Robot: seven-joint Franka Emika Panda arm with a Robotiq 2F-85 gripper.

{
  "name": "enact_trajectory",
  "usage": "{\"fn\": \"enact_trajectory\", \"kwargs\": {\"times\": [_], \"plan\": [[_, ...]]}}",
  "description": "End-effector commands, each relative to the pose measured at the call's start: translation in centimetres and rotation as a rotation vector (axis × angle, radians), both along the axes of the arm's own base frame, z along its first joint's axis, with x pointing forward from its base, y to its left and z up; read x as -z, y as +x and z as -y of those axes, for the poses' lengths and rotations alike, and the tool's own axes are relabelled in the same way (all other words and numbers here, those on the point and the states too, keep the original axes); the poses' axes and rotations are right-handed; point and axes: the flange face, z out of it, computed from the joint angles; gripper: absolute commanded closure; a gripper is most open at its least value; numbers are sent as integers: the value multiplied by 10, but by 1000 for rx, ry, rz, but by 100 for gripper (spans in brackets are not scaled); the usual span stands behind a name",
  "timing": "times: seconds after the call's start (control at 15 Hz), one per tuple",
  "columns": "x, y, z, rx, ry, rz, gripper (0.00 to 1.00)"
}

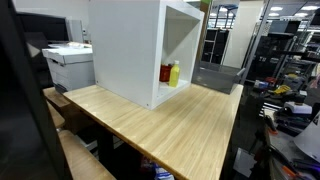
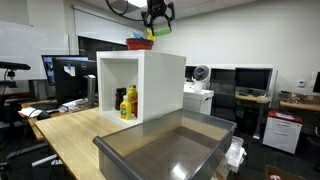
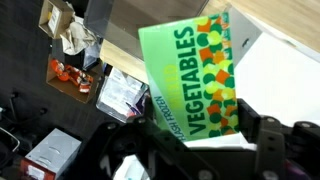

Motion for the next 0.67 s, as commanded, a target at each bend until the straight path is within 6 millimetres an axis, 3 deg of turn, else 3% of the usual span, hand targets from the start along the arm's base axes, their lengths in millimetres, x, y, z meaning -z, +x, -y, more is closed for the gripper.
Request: {"fn": "enact_trajectory", "kwargs": {"times": [0.0,0.6], "plan": [[-19,3,-26,-81,-2,30,47],[-56,8,-73,-185,-31,108,47]]}}
